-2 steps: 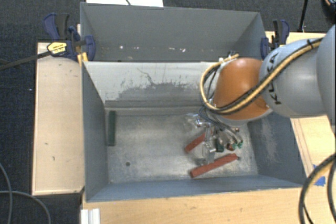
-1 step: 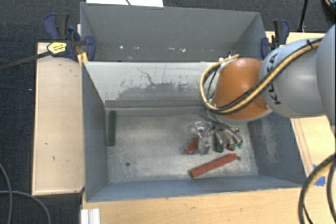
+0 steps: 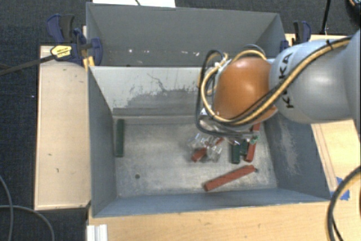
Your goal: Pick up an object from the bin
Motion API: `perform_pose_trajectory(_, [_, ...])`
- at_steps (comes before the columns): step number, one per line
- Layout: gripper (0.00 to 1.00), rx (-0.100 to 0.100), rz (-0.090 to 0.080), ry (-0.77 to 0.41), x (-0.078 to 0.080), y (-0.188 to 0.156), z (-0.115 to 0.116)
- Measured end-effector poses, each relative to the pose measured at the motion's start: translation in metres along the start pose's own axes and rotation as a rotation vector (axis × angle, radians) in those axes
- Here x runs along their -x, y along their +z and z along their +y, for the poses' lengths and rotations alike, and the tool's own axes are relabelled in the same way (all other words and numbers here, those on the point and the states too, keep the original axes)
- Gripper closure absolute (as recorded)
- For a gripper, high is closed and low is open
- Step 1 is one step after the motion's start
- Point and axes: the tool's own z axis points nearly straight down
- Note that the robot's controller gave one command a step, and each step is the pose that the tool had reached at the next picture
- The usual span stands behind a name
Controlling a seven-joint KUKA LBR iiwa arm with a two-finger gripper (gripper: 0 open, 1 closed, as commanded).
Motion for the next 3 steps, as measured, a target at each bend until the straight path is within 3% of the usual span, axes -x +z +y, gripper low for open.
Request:
perform_pose_trajectory(1, [1.0,-0.005,-0.004,0.014,0.031,-0.142,-0.004])
perform_pose_trajectory(2, [0.0,0.002,0.003,0.019,0.029,-0.137,-0.003])
perform_pose_trajectory(3, [0.0,0.009,0.006,-0.407,0.001,0.003,0.034])
